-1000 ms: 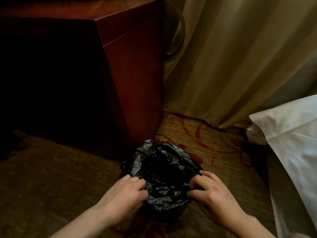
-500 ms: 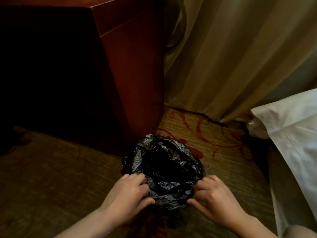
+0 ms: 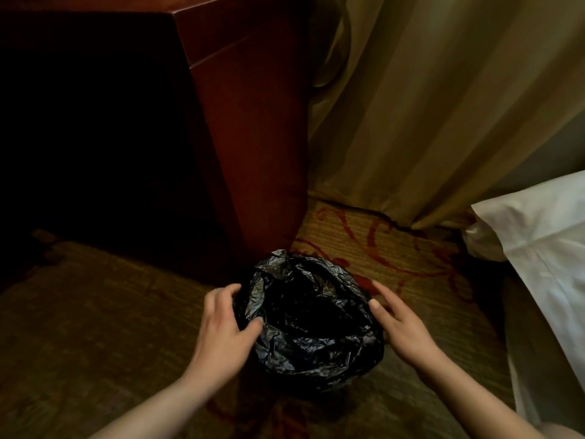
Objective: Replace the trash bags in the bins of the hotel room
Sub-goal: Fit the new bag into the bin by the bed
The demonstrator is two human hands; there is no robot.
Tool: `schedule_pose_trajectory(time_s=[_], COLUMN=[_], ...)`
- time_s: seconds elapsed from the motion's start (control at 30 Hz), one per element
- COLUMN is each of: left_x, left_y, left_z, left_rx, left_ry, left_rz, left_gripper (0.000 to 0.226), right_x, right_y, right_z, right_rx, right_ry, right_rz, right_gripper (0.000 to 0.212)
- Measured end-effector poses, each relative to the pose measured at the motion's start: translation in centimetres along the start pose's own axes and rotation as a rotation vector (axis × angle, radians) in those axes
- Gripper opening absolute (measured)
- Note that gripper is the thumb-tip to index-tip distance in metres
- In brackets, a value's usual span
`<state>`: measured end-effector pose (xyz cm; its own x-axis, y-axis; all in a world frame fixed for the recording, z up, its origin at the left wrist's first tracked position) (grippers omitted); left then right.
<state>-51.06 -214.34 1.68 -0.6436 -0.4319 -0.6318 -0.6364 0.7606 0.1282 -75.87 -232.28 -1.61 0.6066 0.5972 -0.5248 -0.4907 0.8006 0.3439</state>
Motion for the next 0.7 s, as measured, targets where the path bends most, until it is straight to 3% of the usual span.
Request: schedule_pose_trajectory(time_s=[0.07,0.13,0.27,0.33,0.4,0.5,0.6,0.63,0.7], left_x=[0.3,0.7,1.6,1.7,1.4,0.8,1.0,1.4,2.4], left_y=[-0.8,-1.2,-1.3,-1.4,-1.3,-1.4,-1.1,-0.7,-0.1], left_z=[0.8,1.3,1.4,1.0,0.8,1.2,0.6,0.3,0.0], left_rx=[-0.177,-0.301,-0.321,-0.326,-0.337,-0.298,-0.013,0.075,0.137], left_ry=[0.167,0.333,0.484,0.503,0.541,0.393,0.027,-0.089,-0.244], left_rz=[0.116,0.203,0.246,0.243,0.256,0.258,0.290,0.318,0.380], left_gripper=[0.082,0.082,0.053,0.054,0.070,0.108,0.129,0.133,0.140], right_x=[0.0,-0.4,0.1,0.6,0.5,0.5,0.3,-0.1,-0.9], right_y=[-0.8,-1.1,-1.7,-1.8,-1.9,-1.5,-0.6,-0.2,0.4], right_z=[-0.1,-0.8,-3.5,-4.4,-4.6,-4.7,-5.1,-5.1,-5.2], right_rx=[0.033,0.084,0.180,0.204,0.205,0.220,0.181,0.130,-0.010], right_ry=[-0.125,-0.224,-0.059,0.015,-0.005,-0.254,-0.501,-0.443,-0.090], right_rz=[-0.021,-0.138,-0.149,-0.106,-0.119,-0.100,0.180,0.287,0.428], right_gripper=[0.023,0.009,0.015,0.016,0.018,0.022,0.048,0.065,0.098])
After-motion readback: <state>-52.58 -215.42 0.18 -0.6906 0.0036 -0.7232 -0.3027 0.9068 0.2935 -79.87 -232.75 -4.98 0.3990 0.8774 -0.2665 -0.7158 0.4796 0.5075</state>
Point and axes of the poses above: each hand's wrist, its own y-axis away from the middle knuckle, its own x-axis out of the palm, z = x × y, the point moved 3 cm from there along -y, towards the middle knuckle, and after that the axes turned 8 degrees about y, right-handed, at the moved point
